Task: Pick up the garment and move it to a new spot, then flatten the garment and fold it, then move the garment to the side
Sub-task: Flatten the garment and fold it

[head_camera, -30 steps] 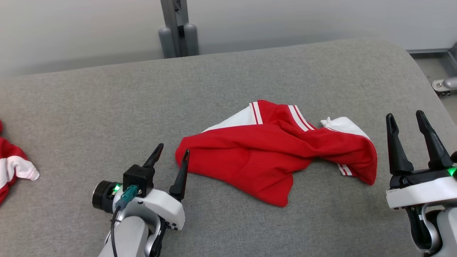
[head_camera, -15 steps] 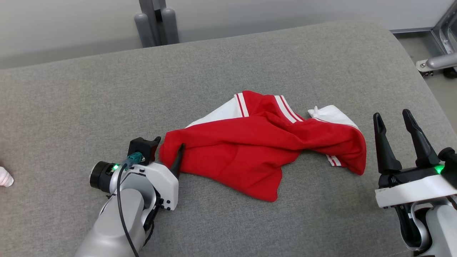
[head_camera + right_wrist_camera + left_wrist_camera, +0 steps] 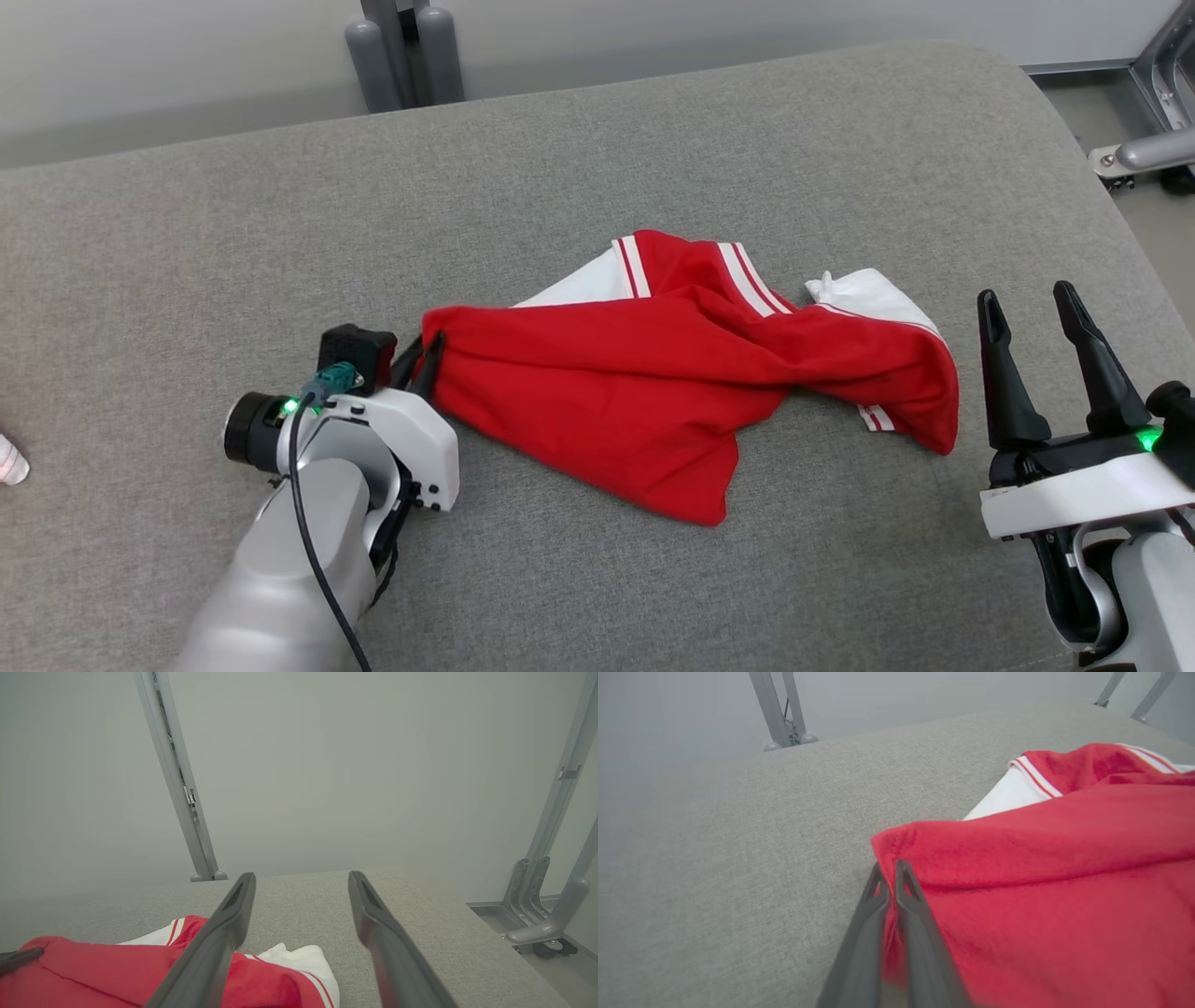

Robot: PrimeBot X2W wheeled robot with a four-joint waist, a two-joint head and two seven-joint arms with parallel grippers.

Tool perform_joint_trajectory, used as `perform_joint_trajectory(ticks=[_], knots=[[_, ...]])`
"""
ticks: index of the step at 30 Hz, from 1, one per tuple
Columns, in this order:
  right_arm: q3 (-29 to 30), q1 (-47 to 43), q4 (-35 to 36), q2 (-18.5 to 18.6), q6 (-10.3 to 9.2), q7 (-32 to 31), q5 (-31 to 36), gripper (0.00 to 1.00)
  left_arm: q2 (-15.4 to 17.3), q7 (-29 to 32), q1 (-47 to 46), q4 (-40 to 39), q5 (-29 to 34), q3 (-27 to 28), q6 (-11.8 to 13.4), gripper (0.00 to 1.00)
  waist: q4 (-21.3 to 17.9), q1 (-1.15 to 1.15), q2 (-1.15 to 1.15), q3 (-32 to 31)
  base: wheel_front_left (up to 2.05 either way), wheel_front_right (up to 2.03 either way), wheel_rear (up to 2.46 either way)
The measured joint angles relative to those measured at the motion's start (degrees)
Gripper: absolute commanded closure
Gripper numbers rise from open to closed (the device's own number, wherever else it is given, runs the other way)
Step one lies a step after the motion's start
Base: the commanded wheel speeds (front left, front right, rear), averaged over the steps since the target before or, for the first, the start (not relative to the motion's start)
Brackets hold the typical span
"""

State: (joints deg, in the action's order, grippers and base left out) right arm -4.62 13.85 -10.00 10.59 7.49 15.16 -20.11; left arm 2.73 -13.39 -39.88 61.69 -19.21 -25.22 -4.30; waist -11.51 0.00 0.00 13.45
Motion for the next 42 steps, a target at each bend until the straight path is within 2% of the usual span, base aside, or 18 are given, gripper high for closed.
perform_joint_trajectory(ticks=[3, 6, 12, 16, 21, 25, 35, 38, 39, 42], knots=[[-0.01, -0.01, -0.14, -0.14, 0.0, 0.0, 0.32, 0.0, 0.0, -0.93, -0.93, -0.26, -0.59, 0.66, 1.21, 1.0, 0.24, 0.0, 0.0, -0.32, 0.0, 0.0, 0.0], [-0.03, 0.01, -0.21, -0.21, 0.0, 0.0, 0.49, 0.0, 0.46, -1.44, -2.69, -3.15, -0.44, 2.18, 3.86, 1.0, 0.43, 0.0, 0.0, -0.56, 0.0, 0.0, 0.0], [-0.25, 0.63, -0.11, -0.48, 0.0, 0.0, 0.56, 0.0, 2.87, -1.58, -3.85, -25.66, 6.03, 7.99, 11.63, 1.0, 0.36, 0.0, 0.0, -0.78, 0.0, 0.0, 0.0], [0.01, 0.86, 0.03, -0.87, 0.0, 0.0, 0.58, 0.0, 3.39, -1.63, -1.31, -38.86, 12.32, 9.31, 13.0, 1.0, 0.24, 0.0, 0.0, -1.11, 0.0, 0.0, 0.0], [0.45, 0.41, 0.11, -1.36, 0.0, 0.0, 0.99, 0.0, 5.1, -1.69, 5.68, -45.32, 17.35, 7.22, 12.34, 1.0, 0.89, 0.0, 0.0, -1.77, 0.0, 0.0, 0.0], [0.99, -0.63, 0.12, -1.48, 0.0, 0.0, 1.05, 0.0, 6.73, -1.69, 12.52, -45.3, 19.25, 4.5, 11.39, 1.0, 2.25, 0.0, 0.0, -2.4, 0.0, 0.0, 0.0], [0.89, -2.49, -0.36, -0.94, 0.0, 0.0, 1.2, 0.0, 9.22, -1.69, 23.59, -32.66, 17.85, 0.52, 6.09, 1.0, 7.12, 0.0, 0.0, -4.94, 0.0, 0.0, 0.0], [0.81, -2.71, -0.65, -0.88, 0.0, 0.0, 1.35, 0.0, 9.47, -1.7, 25.22, -28.49, 17.53, -0.62, 3.96, 1.0, 8.47, 0.0, 0.0, -5.85, 0.0, 0.0, 0.0], [1.02, -2.94, -0.81, -0.88, 0.0, 0.0, 1.45, 0.0, 9.6, -1.69, 25.97, -26.03, 17.14, -1.69, 2.15, 1.0, 9.26, 0.0, 0.0, -6.5, 0.0, 0.0, 0.0], [1.04, -3.93, -1.57, -0.89, 0.0, 0.0, 1.52, 0.0, 9.89, -1.71, 26.68, -22.36, 17.16, -3.76, -0.15, 1.0, 10.54, 0.0, 0.0, -7.75, 0.0, 0.0, 0.0]])
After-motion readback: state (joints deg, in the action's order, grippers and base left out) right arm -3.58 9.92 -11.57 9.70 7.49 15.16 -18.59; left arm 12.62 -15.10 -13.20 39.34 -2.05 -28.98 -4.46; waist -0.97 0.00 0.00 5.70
